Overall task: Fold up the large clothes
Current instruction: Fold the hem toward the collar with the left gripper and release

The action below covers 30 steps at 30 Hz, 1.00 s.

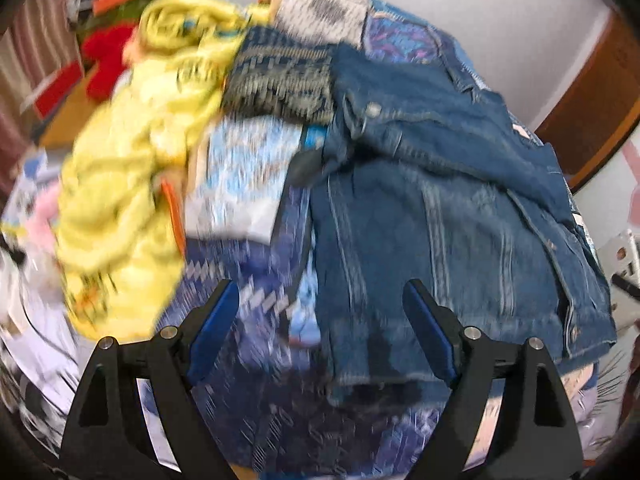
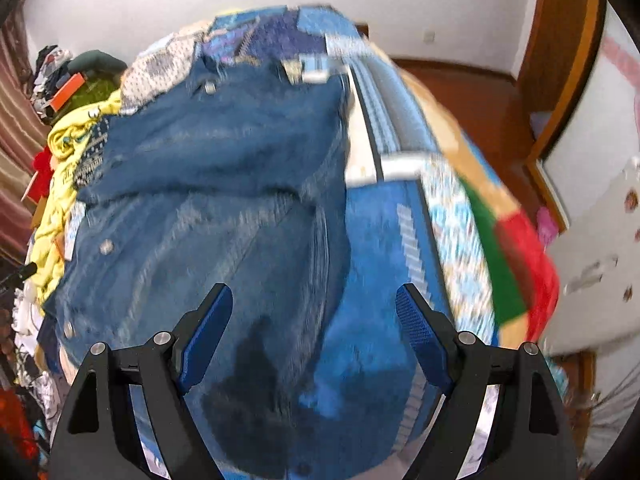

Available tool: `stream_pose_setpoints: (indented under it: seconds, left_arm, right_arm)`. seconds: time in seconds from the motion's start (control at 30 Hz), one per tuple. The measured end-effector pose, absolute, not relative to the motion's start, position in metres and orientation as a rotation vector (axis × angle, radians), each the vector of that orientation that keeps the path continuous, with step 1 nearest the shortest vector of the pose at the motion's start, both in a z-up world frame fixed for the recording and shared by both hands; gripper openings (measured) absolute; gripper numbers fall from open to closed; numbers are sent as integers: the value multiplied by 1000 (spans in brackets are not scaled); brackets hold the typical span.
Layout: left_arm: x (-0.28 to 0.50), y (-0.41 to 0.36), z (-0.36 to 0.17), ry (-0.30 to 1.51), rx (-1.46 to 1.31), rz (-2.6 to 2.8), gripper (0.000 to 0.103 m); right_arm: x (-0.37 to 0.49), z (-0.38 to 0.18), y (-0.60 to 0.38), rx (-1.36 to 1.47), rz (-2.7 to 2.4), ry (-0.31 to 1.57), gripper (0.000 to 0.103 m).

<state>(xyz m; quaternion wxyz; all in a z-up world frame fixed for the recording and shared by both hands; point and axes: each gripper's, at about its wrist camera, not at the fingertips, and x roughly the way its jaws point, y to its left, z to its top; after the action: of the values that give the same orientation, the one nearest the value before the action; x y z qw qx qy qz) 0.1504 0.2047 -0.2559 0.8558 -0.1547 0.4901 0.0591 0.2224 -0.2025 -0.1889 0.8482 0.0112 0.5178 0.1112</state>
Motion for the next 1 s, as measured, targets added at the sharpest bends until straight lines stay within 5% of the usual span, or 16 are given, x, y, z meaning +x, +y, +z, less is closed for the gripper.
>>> stream_pose_setpoints:
  seconds: [0.6, 0.87, 1.0]
  left_arm:
    - [135, 178, -303, 1114, -511, 0, 82]
    - [140, 176, -291, 1085, -430, 41, 45]
    - [141, 174, -280, 1054, -361, 56, 29]
  right_arm:
    - [194, -225, -220, 319, 352, 1232, 82]
    - [194, -219, -203, 260, 374, 1147, 79]
    - [197, -215, -197, 235, 393, 1100, 55]
